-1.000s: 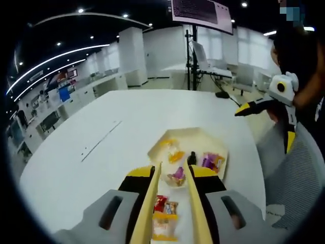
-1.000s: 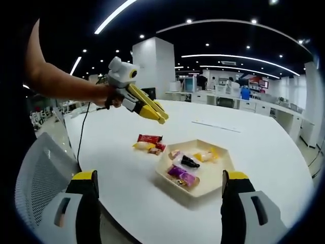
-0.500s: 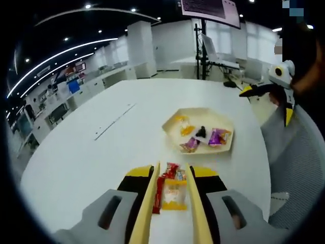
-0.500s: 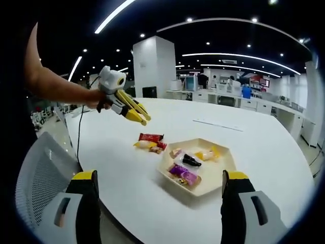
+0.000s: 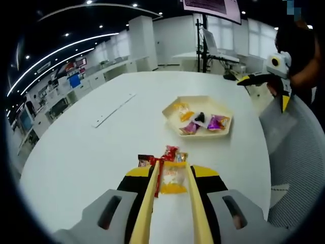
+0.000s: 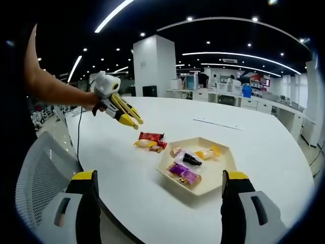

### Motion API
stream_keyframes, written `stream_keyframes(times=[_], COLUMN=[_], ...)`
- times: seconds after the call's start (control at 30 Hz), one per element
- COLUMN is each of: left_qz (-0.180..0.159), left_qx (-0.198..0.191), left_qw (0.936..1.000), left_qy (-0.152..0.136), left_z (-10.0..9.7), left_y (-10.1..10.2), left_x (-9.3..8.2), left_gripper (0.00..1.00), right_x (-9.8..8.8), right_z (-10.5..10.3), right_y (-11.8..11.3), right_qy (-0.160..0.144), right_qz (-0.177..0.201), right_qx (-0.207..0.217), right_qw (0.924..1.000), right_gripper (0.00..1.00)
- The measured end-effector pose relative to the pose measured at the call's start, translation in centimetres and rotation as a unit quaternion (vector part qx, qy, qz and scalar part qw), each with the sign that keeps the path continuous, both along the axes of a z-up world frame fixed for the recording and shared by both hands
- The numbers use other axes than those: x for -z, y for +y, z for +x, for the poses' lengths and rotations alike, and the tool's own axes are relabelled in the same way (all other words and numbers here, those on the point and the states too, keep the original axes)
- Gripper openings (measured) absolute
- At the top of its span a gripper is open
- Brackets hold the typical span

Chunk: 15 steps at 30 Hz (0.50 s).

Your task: Place the target food into the container with the food tongs after gripping and lifting it, then release it inside without dropping or visibly crushing the food.

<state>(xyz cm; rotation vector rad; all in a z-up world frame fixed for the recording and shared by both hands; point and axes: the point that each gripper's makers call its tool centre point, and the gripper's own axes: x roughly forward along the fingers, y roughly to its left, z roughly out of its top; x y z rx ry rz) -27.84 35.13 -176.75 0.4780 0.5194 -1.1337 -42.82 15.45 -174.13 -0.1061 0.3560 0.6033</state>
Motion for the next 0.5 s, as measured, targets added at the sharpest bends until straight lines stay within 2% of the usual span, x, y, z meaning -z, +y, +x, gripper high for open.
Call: stream_keyframes(times=[0.13,0.5], left_qz=[0.003,0.034], left_qx=[0.001,-0.018], left_qw=[1.0000,0.9991], left_qy=[0.005,0.019], left_z=[-0.2,0.7], left_y=[-0.2,0.2], left_x=[0.6,4.2], left_gripper=[0.25,0.25], right_x=[0.0,-0.1], right_z=[0.0,0.0], right_y=[-0.1,0.0], right_qy=[-0.001,-0.002], right_qz=[-0.001,0.001], right_qx=[0.001,0.002], right_qw=[1.0000,1.0000], right_gripper=[0.99,0.99])
